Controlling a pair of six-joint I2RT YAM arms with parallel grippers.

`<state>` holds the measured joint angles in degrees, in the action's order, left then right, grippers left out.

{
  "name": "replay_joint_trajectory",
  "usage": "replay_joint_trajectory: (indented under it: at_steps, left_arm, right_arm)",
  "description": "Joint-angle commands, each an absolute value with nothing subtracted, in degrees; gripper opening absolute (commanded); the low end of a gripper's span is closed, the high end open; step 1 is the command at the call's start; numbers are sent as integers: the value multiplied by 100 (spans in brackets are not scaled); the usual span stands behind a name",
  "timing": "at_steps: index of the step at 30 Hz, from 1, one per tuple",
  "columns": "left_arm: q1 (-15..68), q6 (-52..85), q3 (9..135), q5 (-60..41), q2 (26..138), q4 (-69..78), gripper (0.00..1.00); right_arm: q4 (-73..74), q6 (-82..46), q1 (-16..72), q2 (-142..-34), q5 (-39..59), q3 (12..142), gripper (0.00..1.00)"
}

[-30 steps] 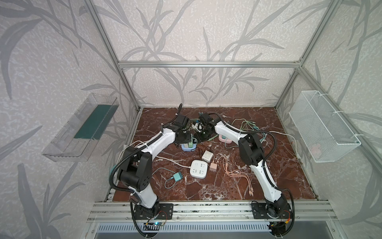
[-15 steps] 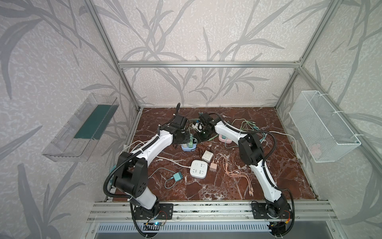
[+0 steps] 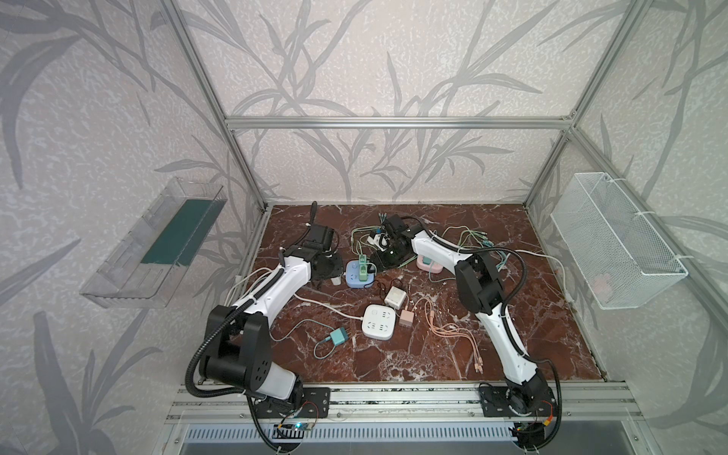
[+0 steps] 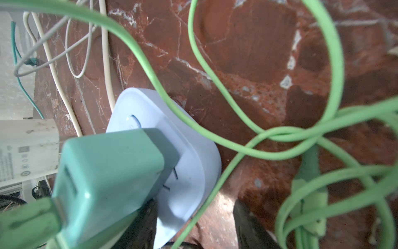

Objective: Pull the plug off the socket
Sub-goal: 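Pull the white charger out of the blue strip toward the robot with the left gripper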

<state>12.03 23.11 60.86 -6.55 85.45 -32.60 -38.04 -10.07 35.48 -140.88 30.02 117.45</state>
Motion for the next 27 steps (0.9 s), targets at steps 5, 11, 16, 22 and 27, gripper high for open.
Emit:
replay_joint_trajectory:
  at_steps: [5, 11, 16, 22, 27]
  left_arm:
    - [921, 2295, 5772, -1378, 8376, -3053, 5]
    - [691, 2317, 5503, -2022, 8405, -2761, 5]
    - [584, 2306, 5407, -2237, 8560, -2667, 5]
    - [477, 2359, 5249, -2496, 8569, -2414, 5]
    - [415, 2294, 5158, -2693, 8692, -2419, 5]
  right_arm:
    - [-3911, -1044, 3560, -14292, 2752, 11540, 57]
    - [-3899, -1073, 3560, -14283, 2779, 11529, 57]
    - [-3885, -1081, 3565, -14283, 2784, 11513, 57]
    - [-3873, -1103, 3562, -14256, 2772, 11440, 57]
    - [-3847, -1114, 3562, -14238, 2778, 11380, 57]
